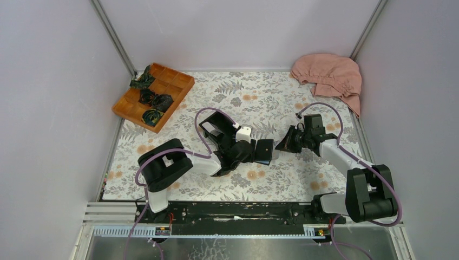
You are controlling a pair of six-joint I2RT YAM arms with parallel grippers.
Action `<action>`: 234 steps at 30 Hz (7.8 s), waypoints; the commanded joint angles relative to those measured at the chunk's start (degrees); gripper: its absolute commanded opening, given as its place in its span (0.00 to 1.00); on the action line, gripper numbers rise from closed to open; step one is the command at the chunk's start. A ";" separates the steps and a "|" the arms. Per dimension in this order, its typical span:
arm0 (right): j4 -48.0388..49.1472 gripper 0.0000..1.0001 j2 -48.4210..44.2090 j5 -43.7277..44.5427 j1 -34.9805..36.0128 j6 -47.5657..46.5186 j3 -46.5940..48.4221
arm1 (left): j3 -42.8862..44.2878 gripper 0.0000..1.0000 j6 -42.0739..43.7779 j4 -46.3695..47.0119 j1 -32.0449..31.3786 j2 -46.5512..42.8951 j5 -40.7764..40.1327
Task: Put the credit cards into the card holder
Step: Open the card holder at the center of the board.
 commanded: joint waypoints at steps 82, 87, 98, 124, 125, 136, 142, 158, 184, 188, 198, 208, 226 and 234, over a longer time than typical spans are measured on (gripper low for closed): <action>10.85 0.00 6.98 2.18 0.10 3.52 -5.93 | -7.01 0.56 -5.15 -9.44 -1.23 4.22 10.98; 6.83 0.00 3.88 4.90 0.08 1.66 -6.66 | -8.10 0.55 -6.42 -10.54 -2.44 3.35 10.28; 5.26 0.00 -0.58 8.75 0.06 2.27 -10.58 | -8.18 0.55 -7.40 -11.66 -4.11 3.38 9.23; 11.70 0.00 2.19 6.60 0.19 6.78 -12.25 | -8.47 0.55 -8.41 -12.68 -4.68 3.66 9.41; 12.37 0.00 2.35 6.39 0.18 7.13 -12.43 | -8.54 0.55 -8.52 -12.84 -4.76 3.67 9.43; 20.71 0.00 4.84 2.36 1.16 10.90 -13.15 | -8.81 0.55 -9.90 -14.17 -5.48 3.72 9.12; 23.19 0.00 2.78 -0.53 1.70 11.01 -12.26 | -8.60 0.55 -10.35 -15.31 -5.62 4.15 8.68; 16.46 0.00 -2.88 -0.57 4.81 8.72 -6.63 | -11.36 0.56 -13.18 -18.00 -6.00 1.07 6.14; 9.91 0.00 2.19 6.82 15.65 3.58 1.75 | -15.26 0.57 -19.52 -26.76 -7.08 -7.84 2.02; 8.29 0.00 3.16 8.29 17.02 2.60 3.62 | -15.79 0.57 -21.24 -29.20 -8.79 -10.40 1.24; 7.48 0.00 8.96 10.17 19.38 0.97 6.00 | -14.32 0.57 -25.69 -41.19 -14.25 -21.33 -2.74; 6.09 0.00 12.44 12.66 21.62 -0.12 7.72 | -8.28 0.58 -24.85 -46.61 -16.02 -28.14 -9.01; 3.61 0.00 12.08 16.43 23.46 -0.73 4.43 | 4.26 0.63 -8.62 -28.44 -9.34 -14.09 -12.13; 3.92 0.00 12.40 16.34 23.59 -0.44 4.49 | 3.96 0.62 -2.55 -18.90 -6.93 -10.89 -11.42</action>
